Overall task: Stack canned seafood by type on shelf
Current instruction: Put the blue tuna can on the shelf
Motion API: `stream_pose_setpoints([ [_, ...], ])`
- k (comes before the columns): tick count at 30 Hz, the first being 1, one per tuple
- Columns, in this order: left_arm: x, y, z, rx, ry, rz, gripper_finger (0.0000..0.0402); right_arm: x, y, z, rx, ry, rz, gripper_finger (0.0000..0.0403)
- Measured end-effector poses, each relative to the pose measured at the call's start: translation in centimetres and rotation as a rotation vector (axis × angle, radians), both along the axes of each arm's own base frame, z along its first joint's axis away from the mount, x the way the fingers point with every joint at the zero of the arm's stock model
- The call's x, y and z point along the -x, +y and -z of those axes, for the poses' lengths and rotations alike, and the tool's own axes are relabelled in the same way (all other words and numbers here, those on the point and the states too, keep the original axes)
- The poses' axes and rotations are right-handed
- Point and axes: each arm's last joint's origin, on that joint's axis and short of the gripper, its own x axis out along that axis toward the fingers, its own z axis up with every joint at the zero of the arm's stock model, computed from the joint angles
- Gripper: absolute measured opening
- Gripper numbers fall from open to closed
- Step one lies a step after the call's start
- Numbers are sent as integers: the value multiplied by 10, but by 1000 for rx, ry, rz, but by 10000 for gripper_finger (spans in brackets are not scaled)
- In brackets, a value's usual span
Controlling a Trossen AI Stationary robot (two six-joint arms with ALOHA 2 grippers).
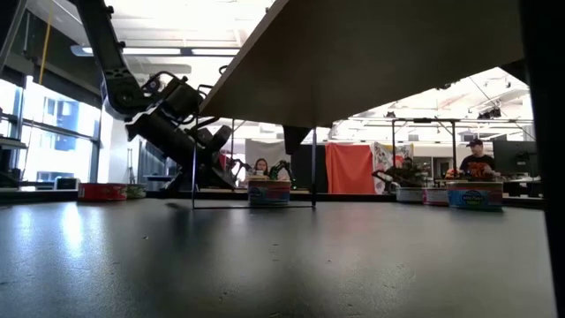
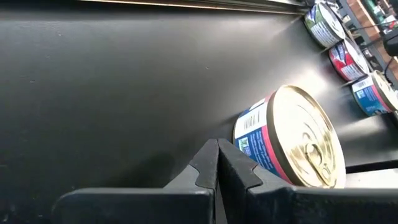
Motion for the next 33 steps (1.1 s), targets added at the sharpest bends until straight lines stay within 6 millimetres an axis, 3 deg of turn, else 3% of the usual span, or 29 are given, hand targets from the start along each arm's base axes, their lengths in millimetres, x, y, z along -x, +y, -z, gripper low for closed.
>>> stream_pose_setpoints([
  [6,0,1,0,8,-9,-2,0,0,6,-11,-1,-33,-26,0],
  [13,1,2,-1,11,-17,-9,0,8,35,-31,49,-42,-95,0],
  [16,1,2,-1,19,-21,-16,0,34,54,-27,35,-81,-87,0],
  [20,1,2,-2,15,-30,-26,0,96,81,-27,-59,-278,5,0],
  [24,-1,3,-4,-2,-49,-28,0,126,99,-26,-40,-440,95,0],
  [29,-4,-3,-2,-13,-22,-19,0,120,91,-10,-5,-479,172,0],
  [33,-9,-8,-3,-23,-32,-22,0,103,66,-8,5,-551,216,0],
])
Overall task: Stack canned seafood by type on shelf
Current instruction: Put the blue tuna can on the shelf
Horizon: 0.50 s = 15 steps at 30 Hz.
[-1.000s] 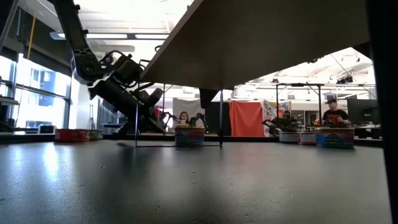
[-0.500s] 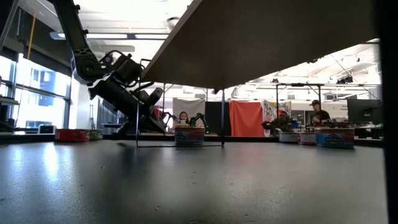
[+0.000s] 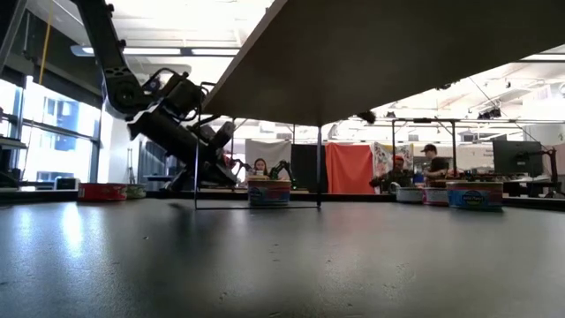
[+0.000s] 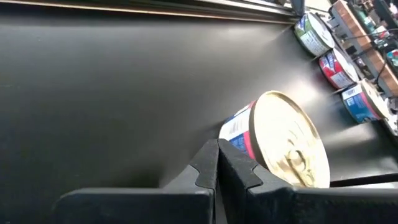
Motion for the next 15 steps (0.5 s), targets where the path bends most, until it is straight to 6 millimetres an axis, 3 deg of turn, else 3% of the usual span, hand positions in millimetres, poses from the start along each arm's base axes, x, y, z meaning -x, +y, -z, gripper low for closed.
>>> stream_pose_setpoints([
  [4,-2,-2,0,-6,0,10,0,-11,-37,5,-89,-36,78,0],
  [7,-2,-2,-1,-46,15,50,0,-22,-56,30,-218,1,67,0],
  [15,-3,-4,-2,-105,25,176,0,-58,-53,75,-343,77,113,0],
])
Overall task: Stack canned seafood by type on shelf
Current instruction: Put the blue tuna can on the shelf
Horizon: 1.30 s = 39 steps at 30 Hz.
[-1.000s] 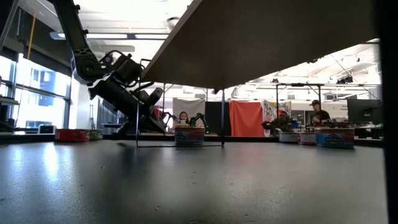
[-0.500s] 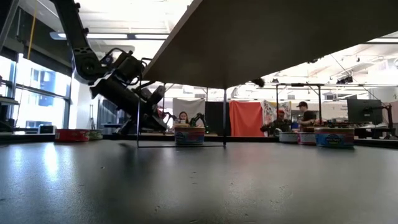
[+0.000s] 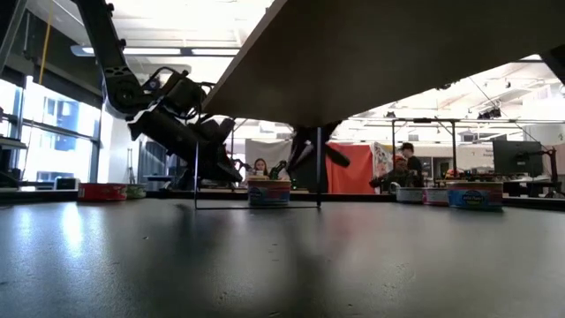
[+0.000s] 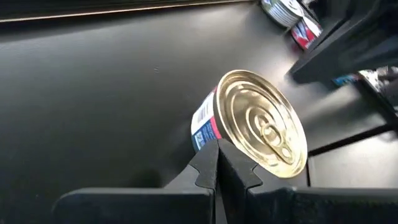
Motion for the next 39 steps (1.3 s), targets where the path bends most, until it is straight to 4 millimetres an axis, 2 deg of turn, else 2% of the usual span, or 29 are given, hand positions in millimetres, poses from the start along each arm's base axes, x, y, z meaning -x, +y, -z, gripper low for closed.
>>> stream_pose_setpoints([
  [4,-1,-1,-1,-28,-12,72,0,-11,5,5,-19,-14,7,0],
  [10,-4,-1,-7,-71,-73,179,0,-12,12,10,-24,22,3,0],
  [14,-5,-1,-11,-169,-90,261,0,-11,12,11,-1,31,-32,0],
  [19,-9,0,-4,-255,37,285,0,-3,3,-8,53,-4,-34,0],
  [23,-20,6,-4,-294,38,306,0,4,-5,-18,69,-21,-9,0],
  [32,-34,13,2,-308,134,379,0,10,-6,2,4,109,29,0],
  [39,-28,13,-11,-372,162,395,0,8,-7,19,-8,156,47,0],
])
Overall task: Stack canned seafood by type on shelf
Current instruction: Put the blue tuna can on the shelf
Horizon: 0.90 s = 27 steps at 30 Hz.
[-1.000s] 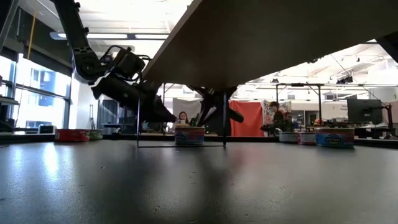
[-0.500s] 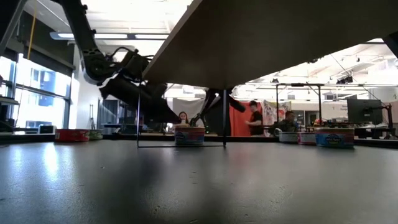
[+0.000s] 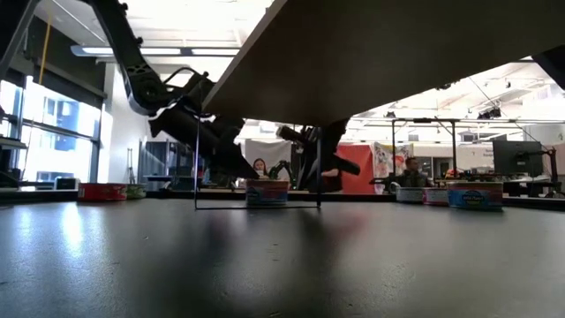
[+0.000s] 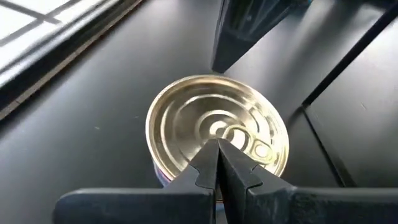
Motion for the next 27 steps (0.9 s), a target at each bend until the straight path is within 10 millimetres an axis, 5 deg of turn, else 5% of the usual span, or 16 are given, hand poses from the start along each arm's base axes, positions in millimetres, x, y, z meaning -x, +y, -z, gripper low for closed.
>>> stream_pose_setpoints([
  [17,3,-1,6,-78,99,73,0,-13,2,10,-6,-73,20,0],
  [27,5,-1,8,-31,114,23,0,-27,11,-8,6,-112,-9,0],
])
